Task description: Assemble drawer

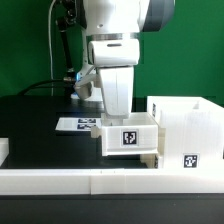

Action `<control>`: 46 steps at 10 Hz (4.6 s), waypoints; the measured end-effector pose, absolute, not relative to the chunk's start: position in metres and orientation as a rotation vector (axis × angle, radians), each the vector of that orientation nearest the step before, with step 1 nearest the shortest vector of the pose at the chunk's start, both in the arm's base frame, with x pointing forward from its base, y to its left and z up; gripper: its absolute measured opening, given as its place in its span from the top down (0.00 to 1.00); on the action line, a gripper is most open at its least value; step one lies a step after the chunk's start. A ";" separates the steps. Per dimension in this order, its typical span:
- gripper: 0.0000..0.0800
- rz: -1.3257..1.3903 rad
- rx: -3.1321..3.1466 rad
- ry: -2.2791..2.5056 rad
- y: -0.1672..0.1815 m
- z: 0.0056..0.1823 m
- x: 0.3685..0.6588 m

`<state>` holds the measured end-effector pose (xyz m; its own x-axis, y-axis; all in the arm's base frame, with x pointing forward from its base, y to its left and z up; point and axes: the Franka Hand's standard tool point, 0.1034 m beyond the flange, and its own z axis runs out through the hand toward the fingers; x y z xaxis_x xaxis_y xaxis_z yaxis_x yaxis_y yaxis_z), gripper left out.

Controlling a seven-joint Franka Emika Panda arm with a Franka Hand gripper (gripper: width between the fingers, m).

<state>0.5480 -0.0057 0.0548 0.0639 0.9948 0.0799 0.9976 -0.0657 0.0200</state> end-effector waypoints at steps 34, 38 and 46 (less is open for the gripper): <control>0.21 -0.054 -2.275 -2.108 0.015 0.077 0.539; 0.19 0.008 -2.285 -2.085 -0.003 0.106 0.565; 0.19 0.047 -2.212 -2.092 -0.020 0.082 0.588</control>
Offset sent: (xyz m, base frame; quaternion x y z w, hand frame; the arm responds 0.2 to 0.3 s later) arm -0.0030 0.0029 -0.0030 0.0691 -0.0093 -0.0053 0.9976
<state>0.5883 -0.0196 0.0817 0.0576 0.9974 0.0442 0.9944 -0.0534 -0.0915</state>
